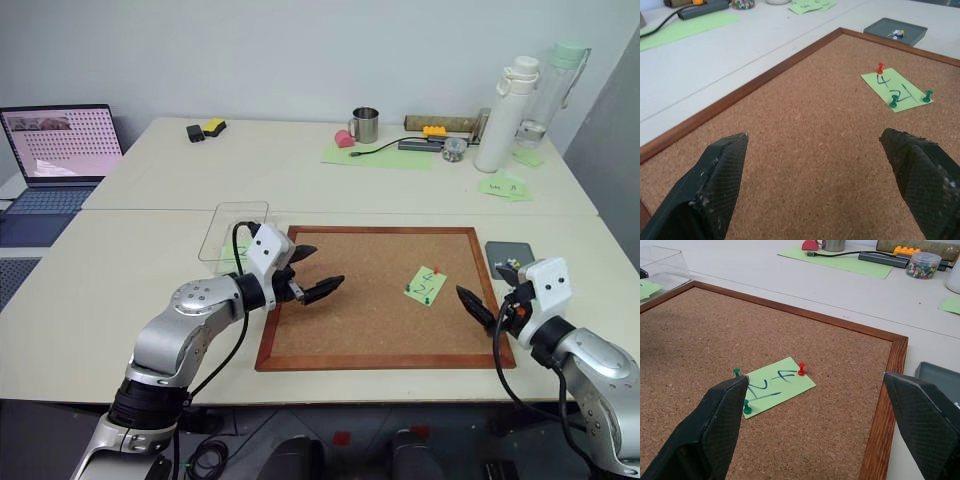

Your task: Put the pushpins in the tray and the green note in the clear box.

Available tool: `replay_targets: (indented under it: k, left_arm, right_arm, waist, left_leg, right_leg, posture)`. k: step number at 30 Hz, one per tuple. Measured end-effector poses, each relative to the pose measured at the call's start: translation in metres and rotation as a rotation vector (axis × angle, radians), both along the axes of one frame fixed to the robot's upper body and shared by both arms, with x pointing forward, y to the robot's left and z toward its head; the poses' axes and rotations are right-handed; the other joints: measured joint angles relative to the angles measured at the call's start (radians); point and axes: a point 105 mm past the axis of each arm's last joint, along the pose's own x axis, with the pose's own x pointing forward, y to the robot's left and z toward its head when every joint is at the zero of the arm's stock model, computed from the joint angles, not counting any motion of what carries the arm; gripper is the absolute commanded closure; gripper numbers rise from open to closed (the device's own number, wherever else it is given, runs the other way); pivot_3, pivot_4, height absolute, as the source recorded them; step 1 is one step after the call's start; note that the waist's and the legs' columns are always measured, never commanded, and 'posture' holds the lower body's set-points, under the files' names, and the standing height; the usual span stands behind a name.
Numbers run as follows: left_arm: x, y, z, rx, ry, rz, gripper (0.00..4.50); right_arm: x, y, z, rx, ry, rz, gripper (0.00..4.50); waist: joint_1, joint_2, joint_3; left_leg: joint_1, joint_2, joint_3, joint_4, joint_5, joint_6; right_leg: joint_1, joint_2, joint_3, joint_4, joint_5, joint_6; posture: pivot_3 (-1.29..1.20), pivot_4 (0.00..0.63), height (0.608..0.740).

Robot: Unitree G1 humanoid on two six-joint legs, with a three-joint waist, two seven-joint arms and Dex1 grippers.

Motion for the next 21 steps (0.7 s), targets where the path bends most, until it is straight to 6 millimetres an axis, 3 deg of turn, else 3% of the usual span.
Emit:
replay_targets:
  k: [21]
  left_arm:
    - [-0.012,-0.013,0.008,-0.027,0.010,-0.108,0.01]
  right_arm:
    - [-0.001,-0.001,0.001,-0.023,0.014,0.022,0.00]
  waist:
    - [0.000,0.000,0.000]
  left_leg:
    - [0.000,0.000,0.000,0.000,0.000,0.000]
  right_leg:
    - [0.000,0.000,0.000,0.000,0.000,0.000]
  posture:
    - [0.00,0.150,0.740]
